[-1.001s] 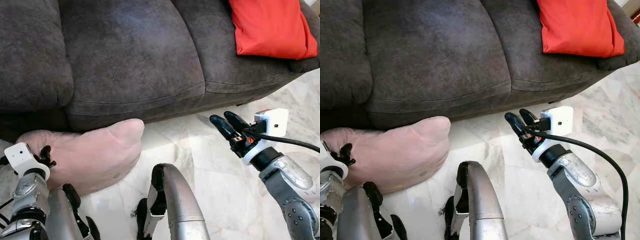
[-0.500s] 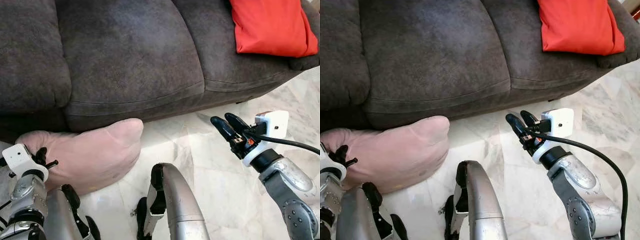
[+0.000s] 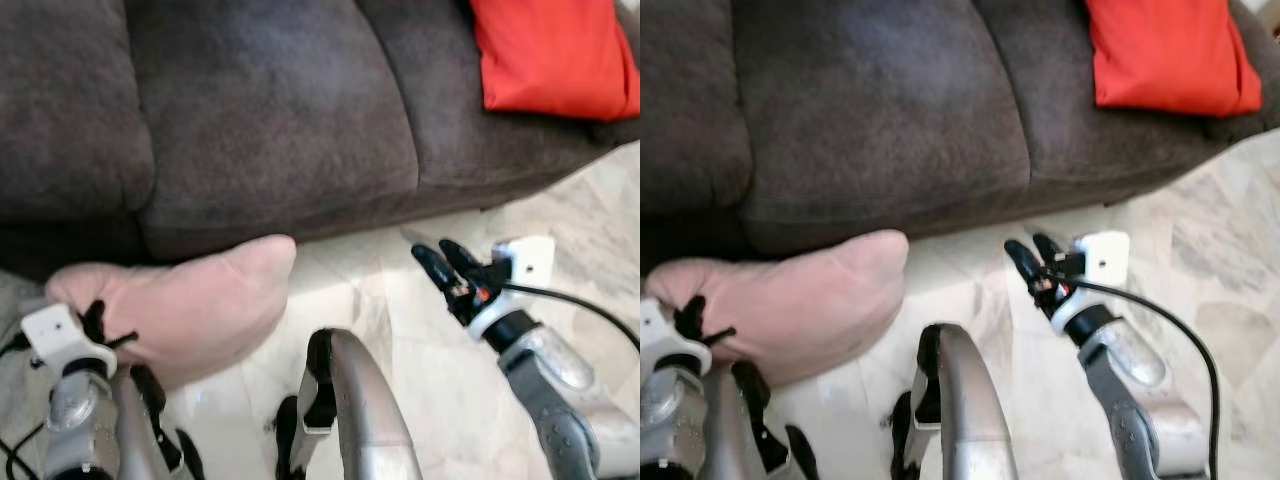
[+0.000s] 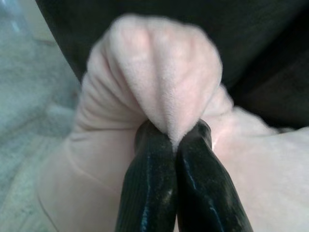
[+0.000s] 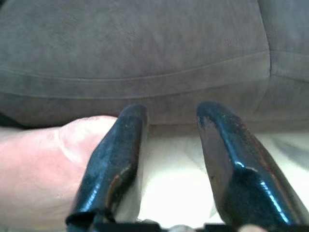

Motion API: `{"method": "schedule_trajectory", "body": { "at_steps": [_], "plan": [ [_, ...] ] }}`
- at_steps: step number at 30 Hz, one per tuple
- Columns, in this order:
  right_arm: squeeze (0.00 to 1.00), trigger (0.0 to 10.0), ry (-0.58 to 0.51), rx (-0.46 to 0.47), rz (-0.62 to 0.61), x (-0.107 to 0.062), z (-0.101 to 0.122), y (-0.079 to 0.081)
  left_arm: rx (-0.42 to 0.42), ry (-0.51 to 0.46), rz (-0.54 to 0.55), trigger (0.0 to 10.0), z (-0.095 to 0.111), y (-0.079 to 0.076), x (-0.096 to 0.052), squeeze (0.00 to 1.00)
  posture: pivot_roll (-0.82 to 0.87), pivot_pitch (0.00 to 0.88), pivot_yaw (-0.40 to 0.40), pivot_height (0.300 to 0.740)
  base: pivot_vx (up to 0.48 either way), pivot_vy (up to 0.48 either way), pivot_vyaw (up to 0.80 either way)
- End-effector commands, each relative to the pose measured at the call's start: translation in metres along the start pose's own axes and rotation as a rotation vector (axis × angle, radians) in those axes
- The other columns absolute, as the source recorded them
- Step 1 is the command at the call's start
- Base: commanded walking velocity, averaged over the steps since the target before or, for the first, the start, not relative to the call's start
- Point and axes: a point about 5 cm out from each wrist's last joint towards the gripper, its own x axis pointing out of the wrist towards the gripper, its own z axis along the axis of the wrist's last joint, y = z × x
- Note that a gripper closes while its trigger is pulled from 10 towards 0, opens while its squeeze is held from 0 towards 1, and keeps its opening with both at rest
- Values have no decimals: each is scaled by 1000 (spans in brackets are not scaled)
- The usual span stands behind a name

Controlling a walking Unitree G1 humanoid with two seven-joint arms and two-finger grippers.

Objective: Move the pillow to the sofa from floor

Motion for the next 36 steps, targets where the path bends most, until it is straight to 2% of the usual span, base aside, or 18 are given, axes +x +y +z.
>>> {"method": "schedule_trajectory", "body": {
  "at_steps": [1,5,8,9,12,13,21,24,32,36],
  "plan": [
    [0,10000,46,-1,-40,-4,-16,-7,25,-19,-26,10000,3,-11,-9,0,24,334,-317,496,0,0,0],
    [0,10000,70,26,-67,0,-34,-8,18,-6,-31,10000,2,-21,-24,0,50,302,-292,496,0,0,0],
    [0,10000,106,33,-99,3,-53,-10,35,7,-31,10000,-1,-23,-27,0,76,260,-266,496,0,0,0],
    [0,10000,124,38,-114,3,-62,-11,67,17,-40,10000,-3,-25,-28,0,78,249,-261,496,0,0,0],
    [0,10000,132,50,-134,5,-70,-13,58,16,-38,10000,-3,-27,-25,0,88,215,-244,496,0,0,0],
    [0,10000,132,62,-148,4,-75,-15,82,6,-56,10000,-1,-32,-24,0,96,201,-237,496,0,0,0],
    [0,10000,88,83,-164,16,-79,-15,99,-6,-91,10000,2,-46,-18,0,119,145,-214,496,0,0,0],
    [0,10000,70,84,-163,26,-81,-13,94,-12,-91,10000,4,-51,-12,0,135,116,-205,514,0,0,0],
    [0,10000,45,90,-147,42,-85,-7,108,-21,-102,10000,7,-51,-1,0,166,58,-175,563,0,0,0],
    [0,10000,40,98,-134,48,-86,-1,115,-21,-108,10000,7,-51,1,0,176,36,-164,563,0,0,0]
  ]
}}
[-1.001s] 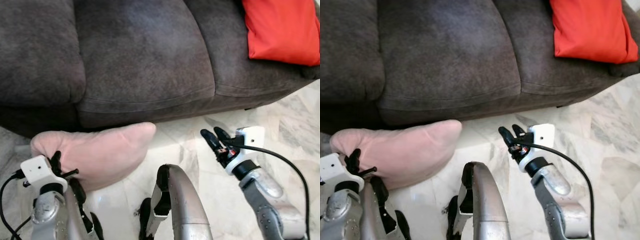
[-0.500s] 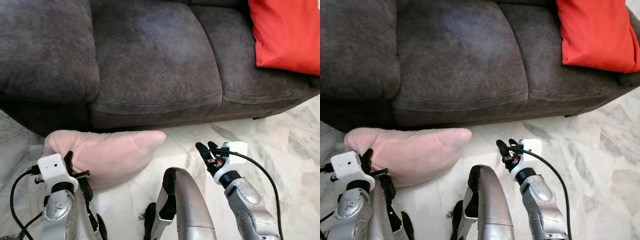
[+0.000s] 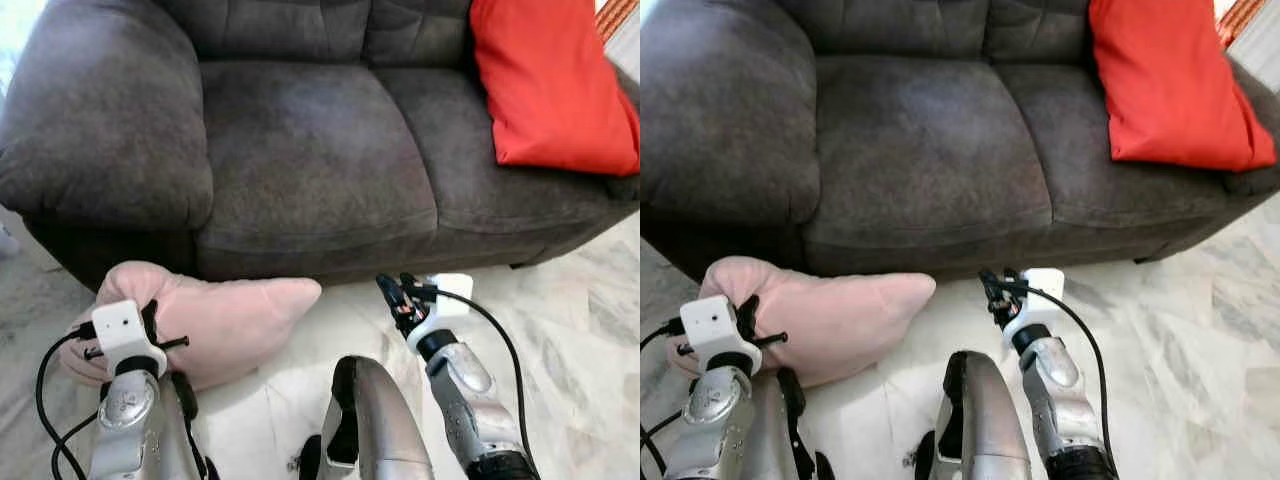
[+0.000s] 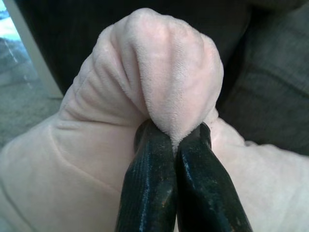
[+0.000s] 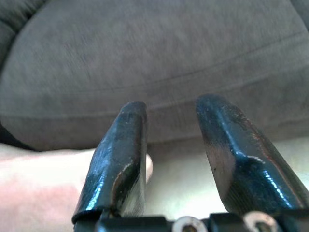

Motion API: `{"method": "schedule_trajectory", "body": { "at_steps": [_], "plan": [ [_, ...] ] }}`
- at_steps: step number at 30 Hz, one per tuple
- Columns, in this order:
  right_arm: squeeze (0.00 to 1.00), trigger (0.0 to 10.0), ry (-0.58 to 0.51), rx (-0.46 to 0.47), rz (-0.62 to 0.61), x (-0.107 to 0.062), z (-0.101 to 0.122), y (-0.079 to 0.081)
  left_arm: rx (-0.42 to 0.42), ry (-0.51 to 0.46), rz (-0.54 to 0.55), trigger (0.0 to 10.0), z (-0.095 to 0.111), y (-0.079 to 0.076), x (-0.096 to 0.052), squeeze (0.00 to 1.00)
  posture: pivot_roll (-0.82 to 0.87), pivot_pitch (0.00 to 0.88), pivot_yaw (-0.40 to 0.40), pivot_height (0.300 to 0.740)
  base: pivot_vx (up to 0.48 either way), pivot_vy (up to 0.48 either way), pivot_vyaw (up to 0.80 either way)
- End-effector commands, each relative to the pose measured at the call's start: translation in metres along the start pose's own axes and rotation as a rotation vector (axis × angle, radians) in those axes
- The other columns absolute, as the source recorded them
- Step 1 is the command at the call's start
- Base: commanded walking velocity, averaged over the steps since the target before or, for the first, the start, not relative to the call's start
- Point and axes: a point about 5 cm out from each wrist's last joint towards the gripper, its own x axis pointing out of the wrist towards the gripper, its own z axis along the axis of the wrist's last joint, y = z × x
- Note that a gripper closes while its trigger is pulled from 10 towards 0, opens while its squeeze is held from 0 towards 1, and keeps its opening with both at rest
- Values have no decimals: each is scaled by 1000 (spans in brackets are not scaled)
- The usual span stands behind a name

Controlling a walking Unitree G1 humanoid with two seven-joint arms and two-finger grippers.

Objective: Move the pillow to the sofa from floor

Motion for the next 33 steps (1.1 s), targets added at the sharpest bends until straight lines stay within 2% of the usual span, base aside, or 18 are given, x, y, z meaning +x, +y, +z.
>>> {"method": "schedule_trajectory", "body": {
  "at_steps": [1,7,12,22,27,33],
  "plan": [
    [0,10000,0,0,-22,-2,-2,-6,20,-102,-13,10000,21,-3,7,0,176,36,-164,563,0,0,0],
    [0,10000,-25,4,-18,2,-1,-4,21,-103,-17,10000,21,-3,9,0,186,14,-155,563,0,0,0],
    [0,10000,-22,-15,-16,6,-3,-6,19,-101,-34,10000,21,-7,11,0,188,0,-151,596,0,0,0],
    [0,10000,-43,-7,-15,10,-2,-5,9,-98,-78,10000,20,-17,11,0,192,0,-149,596,0,0,0],
    [0,10000,-62,-12,1,10,0,-4,12,-96,-80,10000,18,-16,10,0,190,0,-151,596,0,0,0],
    [0,10000,-52,-19,-4,11,-1,-5,17,-101,-80,10000,19,-16,11,0,192,0,-154,621,0,0,0]
  ]
}}
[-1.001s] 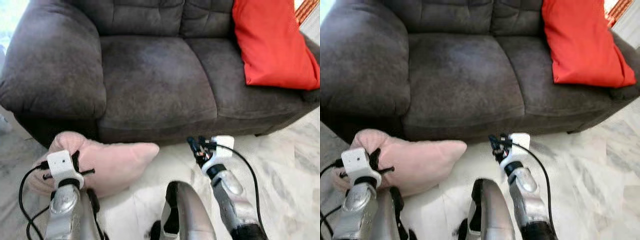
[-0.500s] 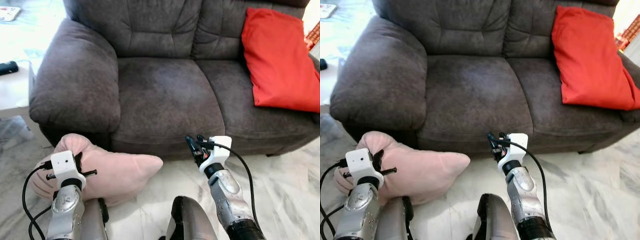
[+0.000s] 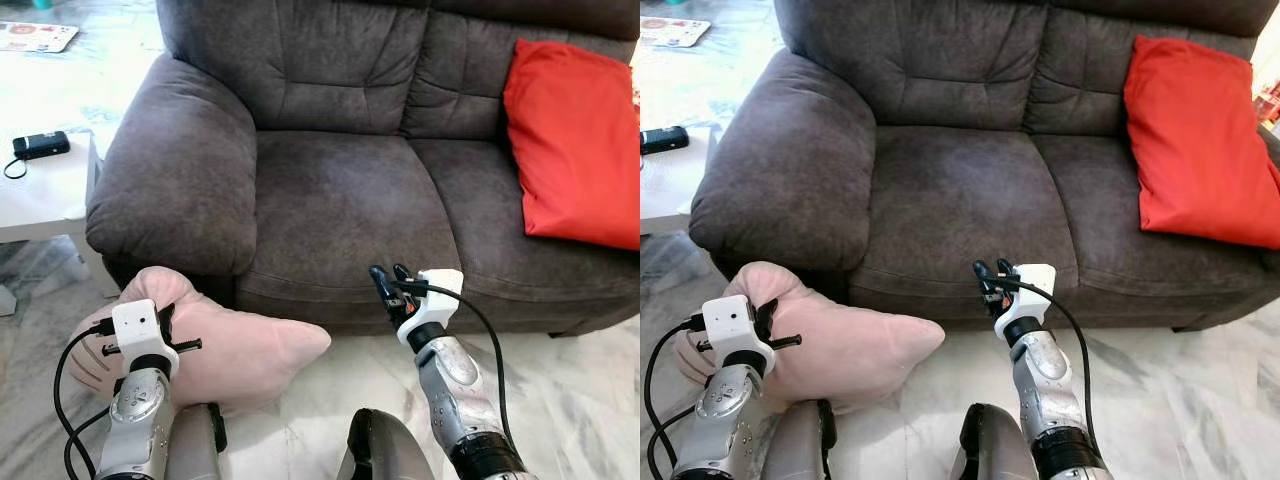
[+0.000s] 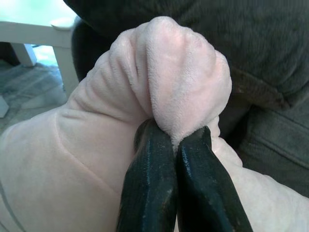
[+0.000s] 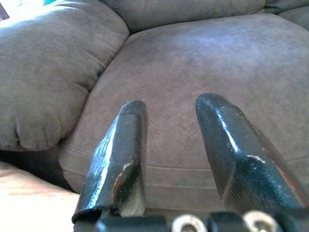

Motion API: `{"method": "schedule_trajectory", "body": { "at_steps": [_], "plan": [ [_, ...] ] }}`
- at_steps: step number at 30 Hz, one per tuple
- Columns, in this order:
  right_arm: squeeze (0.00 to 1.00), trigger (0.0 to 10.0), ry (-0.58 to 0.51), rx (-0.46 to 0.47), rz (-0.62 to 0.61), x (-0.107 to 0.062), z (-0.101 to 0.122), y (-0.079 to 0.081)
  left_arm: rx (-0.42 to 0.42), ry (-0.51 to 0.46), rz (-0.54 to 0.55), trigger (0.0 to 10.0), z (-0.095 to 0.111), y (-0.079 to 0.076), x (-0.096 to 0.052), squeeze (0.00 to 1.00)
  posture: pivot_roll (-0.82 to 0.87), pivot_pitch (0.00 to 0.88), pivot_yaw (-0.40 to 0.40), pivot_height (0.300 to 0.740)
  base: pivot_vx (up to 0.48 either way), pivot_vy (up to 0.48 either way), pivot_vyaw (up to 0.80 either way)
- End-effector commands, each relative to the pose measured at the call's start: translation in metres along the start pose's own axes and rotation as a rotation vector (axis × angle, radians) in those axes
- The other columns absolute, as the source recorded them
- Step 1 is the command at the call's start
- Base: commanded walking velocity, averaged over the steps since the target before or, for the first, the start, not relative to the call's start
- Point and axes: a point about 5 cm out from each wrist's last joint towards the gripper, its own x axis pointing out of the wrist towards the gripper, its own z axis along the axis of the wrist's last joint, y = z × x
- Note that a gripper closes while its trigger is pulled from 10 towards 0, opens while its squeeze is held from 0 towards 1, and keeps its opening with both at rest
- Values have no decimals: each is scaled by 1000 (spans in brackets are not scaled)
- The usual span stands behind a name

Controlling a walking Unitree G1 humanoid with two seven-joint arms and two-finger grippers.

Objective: Move the pillow to the sofa from floor

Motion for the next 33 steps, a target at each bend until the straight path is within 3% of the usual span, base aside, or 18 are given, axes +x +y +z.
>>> {"method": "schedule_trajectory", "body": {
  "at_steps": [1,33],
  "plan": [
    [0,10000,-1,0,-15,1,2,-5,13,-144,-17,10000,28,-4,7,0,192,0,-154,621,0,0,0],
    [0,10000,-45,10,-9,6,9,-4,19,-148,-24,10000,28,-8,9,0,185,8,-156,654,0,0,0]
  ]
}}
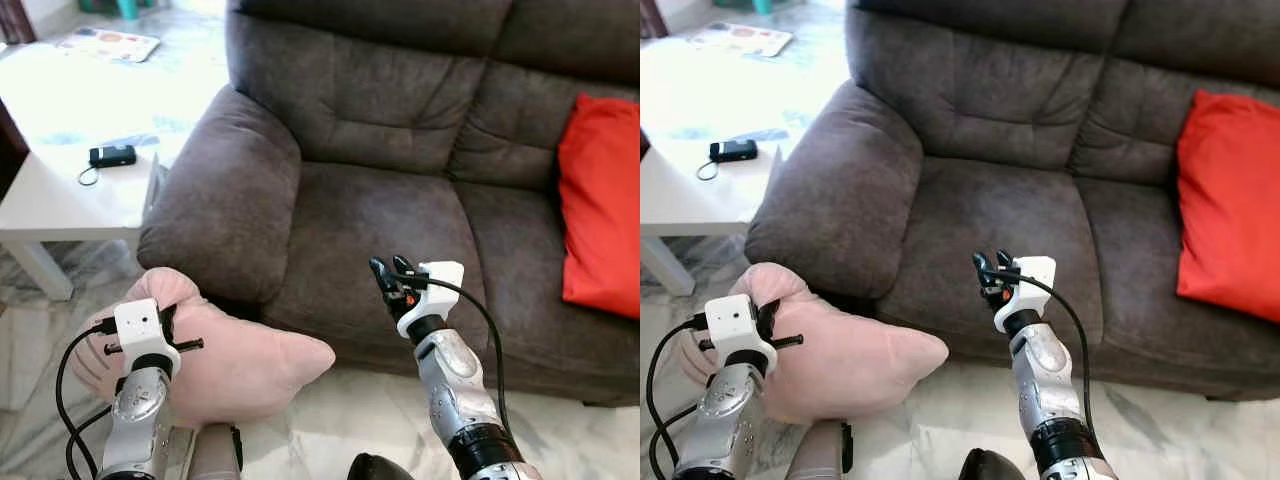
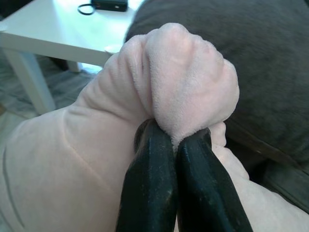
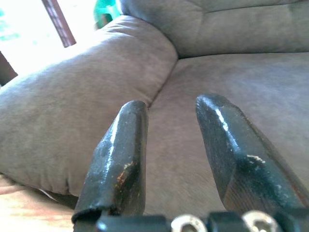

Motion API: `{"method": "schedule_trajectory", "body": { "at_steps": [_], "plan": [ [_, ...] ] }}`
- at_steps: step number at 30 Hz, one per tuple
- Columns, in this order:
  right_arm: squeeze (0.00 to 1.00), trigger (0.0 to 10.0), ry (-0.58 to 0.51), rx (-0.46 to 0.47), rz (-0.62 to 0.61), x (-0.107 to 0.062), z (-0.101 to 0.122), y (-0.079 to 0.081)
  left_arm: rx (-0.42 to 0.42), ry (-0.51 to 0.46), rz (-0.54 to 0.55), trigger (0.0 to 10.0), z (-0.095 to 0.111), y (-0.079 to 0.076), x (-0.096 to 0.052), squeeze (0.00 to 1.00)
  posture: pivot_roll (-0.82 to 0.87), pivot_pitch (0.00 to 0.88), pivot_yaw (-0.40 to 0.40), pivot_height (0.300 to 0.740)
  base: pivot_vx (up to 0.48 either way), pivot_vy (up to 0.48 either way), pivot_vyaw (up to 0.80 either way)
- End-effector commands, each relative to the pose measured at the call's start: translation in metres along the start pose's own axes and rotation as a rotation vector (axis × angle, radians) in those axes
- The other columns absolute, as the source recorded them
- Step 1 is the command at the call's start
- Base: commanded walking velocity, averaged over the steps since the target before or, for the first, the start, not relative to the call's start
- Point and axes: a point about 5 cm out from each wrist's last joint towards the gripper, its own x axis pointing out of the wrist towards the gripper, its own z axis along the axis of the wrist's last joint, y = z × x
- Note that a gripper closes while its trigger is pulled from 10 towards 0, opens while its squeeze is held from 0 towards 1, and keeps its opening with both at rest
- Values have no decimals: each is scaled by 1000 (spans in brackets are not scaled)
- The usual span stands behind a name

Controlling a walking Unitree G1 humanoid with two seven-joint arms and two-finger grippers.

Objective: Move the pillow to the sofa from floor

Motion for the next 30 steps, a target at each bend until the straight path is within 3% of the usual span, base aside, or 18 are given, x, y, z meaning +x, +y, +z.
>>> {"method": "schedule_trajectory", "body": {
  "at_steps": [1,23,30],
  "plan": [
    [0,10000,-4,9,-24,-1,0,-5,17,-141,-16,10000,27,-5,7,0,185,8,-156,654,0,0,0],
    [0,10000,-16,11,-19,1,3,-5,20,-210,-119,10000,45,-21,5,0,190,5,-160,654,0,0,0],
    [0,10000,-23,7,-20,2,5,-6,24,-325,-163,10000,79,-29,-5,0,189,3,-162,654,0,0,0]
  ]
}}
